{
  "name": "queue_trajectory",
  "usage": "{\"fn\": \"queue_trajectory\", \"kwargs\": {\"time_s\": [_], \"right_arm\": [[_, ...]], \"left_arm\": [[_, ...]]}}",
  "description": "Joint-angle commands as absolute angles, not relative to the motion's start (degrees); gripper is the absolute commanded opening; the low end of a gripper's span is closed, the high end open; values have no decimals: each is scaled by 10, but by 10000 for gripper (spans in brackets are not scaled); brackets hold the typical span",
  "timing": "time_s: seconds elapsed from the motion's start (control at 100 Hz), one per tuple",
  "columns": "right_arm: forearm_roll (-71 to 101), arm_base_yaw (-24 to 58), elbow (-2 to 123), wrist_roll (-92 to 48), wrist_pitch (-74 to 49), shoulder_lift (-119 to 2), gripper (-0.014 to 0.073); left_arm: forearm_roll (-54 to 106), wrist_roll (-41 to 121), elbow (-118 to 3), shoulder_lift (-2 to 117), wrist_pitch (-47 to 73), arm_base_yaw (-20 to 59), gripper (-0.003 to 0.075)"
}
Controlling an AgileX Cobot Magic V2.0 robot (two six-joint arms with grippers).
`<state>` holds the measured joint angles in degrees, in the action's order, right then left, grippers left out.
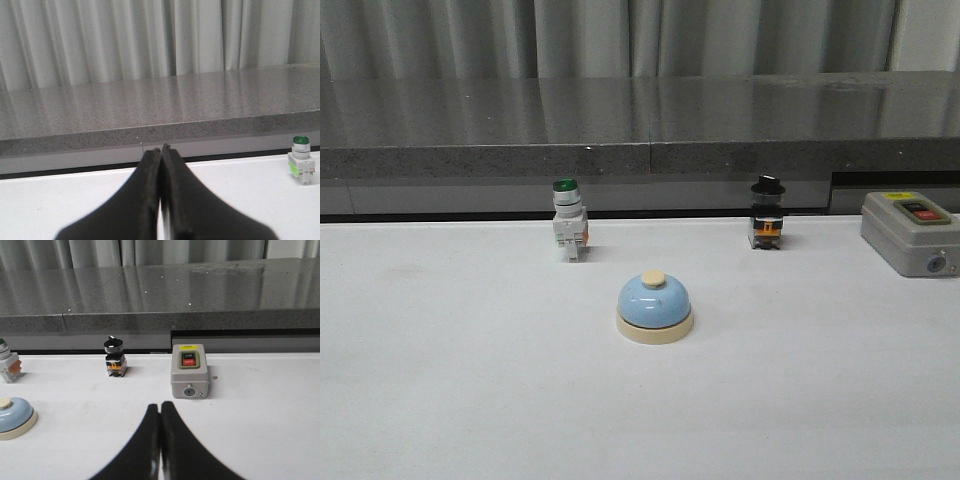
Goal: Place and press bell with both arms
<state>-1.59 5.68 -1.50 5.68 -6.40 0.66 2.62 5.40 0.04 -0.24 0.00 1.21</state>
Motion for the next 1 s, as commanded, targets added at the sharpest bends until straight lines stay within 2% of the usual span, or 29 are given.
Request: {"fn": "queue_trajectory", "kwargs": {"time_s": [0.0,0.25,0.4,0.49,0.72,0.99], "right_arm": [[-21,56,-7,55,-19,16,-60],[-21,56,-7,55,-5,16,-60],[-10,56,-4,55,98,16,-60],[-5,56,18,55,94,12,-60],[-5,56,167,55,-82,-70,-60],[-10,56,392,50,-332,-273,-60]], "left_arm": [[29,49,24,-20,-41,11,-20],[29,49,24,-20,-41,11,-20],[29,49,24,-20,-41,11,-20],[29,49,24,-20,-41,11,-20],[29,49,24,-20,-41,11,-20],[29,49,24,-20,-41,11,-20]]}}
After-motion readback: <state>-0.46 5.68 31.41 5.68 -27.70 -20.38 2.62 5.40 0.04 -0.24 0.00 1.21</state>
